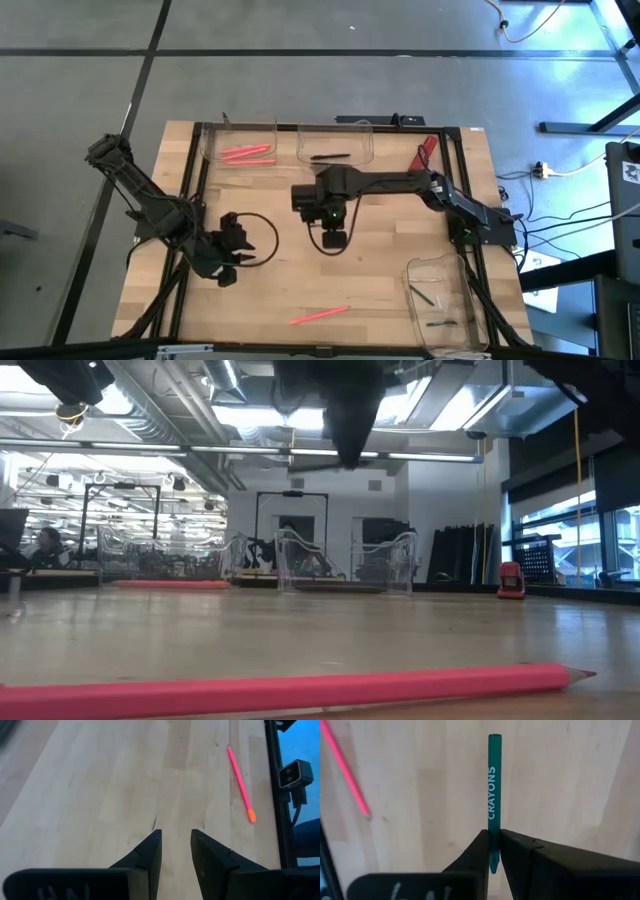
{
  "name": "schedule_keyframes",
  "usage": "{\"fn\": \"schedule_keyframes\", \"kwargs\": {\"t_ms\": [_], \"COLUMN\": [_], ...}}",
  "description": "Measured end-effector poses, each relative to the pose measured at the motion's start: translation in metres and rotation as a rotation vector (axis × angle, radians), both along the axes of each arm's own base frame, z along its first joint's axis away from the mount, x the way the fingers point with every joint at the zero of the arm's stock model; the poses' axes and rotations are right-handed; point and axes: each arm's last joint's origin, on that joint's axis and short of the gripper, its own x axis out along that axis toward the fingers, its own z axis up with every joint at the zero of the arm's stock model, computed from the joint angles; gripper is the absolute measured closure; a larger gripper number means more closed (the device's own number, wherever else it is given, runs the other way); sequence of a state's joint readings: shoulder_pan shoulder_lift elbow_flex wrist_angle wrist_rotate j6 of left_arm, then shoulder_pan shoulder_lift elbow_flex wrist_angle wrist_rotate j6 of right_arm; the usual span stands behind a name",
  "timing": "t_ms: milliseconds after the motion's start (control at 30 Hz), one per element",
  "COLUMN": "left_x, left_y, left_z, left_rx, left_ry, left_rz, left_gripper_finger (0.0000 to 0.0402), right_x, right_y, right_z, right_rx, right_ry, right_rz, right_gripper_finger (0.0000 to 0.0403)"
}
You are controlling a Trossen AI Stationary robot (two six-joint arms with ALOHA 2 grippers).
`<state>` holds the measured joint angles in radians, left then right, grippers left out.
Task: Sort crayons/erasers/pens/pencils in bins
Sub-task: Put the green crayon into the bottom transparent bin
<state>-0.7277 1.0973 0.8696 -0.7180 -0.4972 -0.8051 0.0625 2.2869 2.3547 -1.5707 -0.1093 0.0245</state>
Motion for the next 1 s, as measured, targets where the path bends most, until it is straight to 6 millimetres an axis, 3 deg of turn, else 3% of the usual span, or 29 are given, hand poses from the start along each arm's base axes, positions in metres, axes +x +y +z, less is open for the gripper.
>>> {"fn": "schedule_keyframes", "kwargs": {"t_ms": [300,1000], "left_x": [0.001,0.003], "left_y": [-0.001,-0.002], "left_z": [0.001,0.003], "left_rx": [0.049,0.219], "left_ry": [-0.009,-0.052], "left_rz": [-0.059,-0.201], "left_gripper_finger": [0.0305,0.0305], "right_x": [-0.016,-0.058], "right_y": [0.039,0.119], "right_z": [0.024,0.059], "right_rx": [0.019,0.075], "right_ry": [-0.032,-0.057], "right_rz": [-0.103,-0.393], "right_gripper_finger": [0.0359,0.0359]}}
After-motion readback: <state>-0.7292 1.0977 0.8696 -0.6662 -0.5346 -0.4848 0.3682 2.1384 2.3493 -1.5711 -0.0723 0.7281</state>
